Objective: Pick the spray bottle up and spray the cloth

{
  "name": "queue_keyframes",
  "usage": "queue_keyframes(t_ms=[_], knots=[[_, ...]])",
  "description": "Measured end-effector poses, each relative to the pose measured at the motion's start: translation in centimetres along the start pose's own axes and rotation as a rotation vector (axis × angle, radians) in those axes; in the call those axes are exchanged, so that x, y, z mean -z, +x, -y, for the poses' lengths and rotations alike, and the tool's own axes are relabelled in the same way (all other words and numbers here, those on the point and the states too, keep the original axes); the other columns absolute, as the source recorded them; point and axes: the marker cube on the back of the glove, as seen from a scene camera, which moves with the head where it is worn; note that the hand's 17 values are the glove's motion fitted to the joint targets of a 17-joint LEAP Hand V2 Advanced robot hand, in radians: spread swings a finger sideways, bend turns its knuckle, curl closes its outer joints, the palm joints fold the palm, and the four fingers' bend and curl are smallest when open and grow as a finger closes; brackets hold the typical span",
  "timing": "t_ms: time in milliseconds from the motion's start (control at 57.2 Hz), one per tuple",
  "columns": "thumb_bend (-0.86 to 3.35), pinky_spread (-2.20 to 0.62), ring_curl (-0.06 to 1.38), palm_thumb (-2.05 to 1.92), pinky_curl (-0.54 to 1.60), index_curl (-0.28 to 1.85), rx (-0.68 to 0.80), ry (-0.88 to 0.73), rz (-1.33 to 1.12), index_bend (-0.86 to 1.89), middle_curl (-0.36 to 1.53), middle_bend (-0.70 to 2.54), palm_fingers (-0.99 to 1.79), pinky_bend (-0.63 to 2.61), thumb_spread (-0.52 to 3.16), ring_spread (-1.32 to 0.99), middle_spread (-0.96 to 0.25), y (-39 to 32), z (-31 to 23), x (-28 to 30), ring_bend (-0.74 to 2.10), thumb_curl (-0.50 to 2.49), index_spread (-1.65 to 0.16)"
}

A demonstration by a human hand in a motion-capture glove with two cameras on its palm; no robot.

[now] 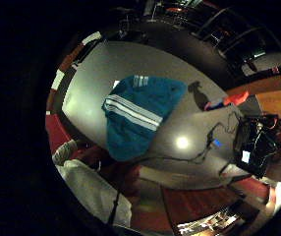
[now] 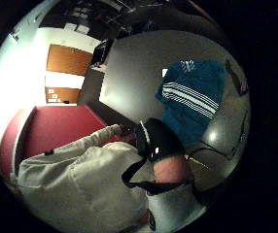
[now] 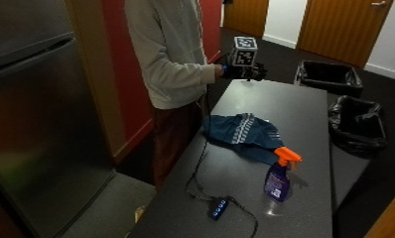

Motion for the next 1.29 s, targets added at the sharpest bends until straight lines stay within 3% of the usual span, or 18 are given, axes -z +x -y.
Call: queue_keyframes(t_ms=[140,332,1032,1294], knots=[[0.24,0.15,0.08,0.50,0.15,0.17,-0.015,-0.001,-0.022,0.28,0.12,0.21,0.29,0.32,0.74,0.02,-0.05,-0.4,0.8,0.1,0.19,0.16,-0.34],[0.15,0.19,0.12,0.55,0.21,0.25,-0.029,-0.010,-0.035,0.24,0.19,0.19,0.29,0.29,0.94,0.03,-0.06,-0.6,1.8,0.2,0.19,0.22,-0.40],[-0.02,0.20,0.20,0.63,0.31,0.33,-0.077,-0.042,-0.126,0.18,0.26,0.18,0.26,0.27,1.04,0.02,-0.06,-1.5,2.3,-0.3,0.19,0.33,-0.44],[-0.02,0.20,0.23,0.62,0.33,0.33,-0.118,0.015,-0.128,0.17,0.27,0.18,0.25,0.27,1.04,0.02,-0.06,-0.9,2.1,-0.2,0.20,0.35,-0.44]])
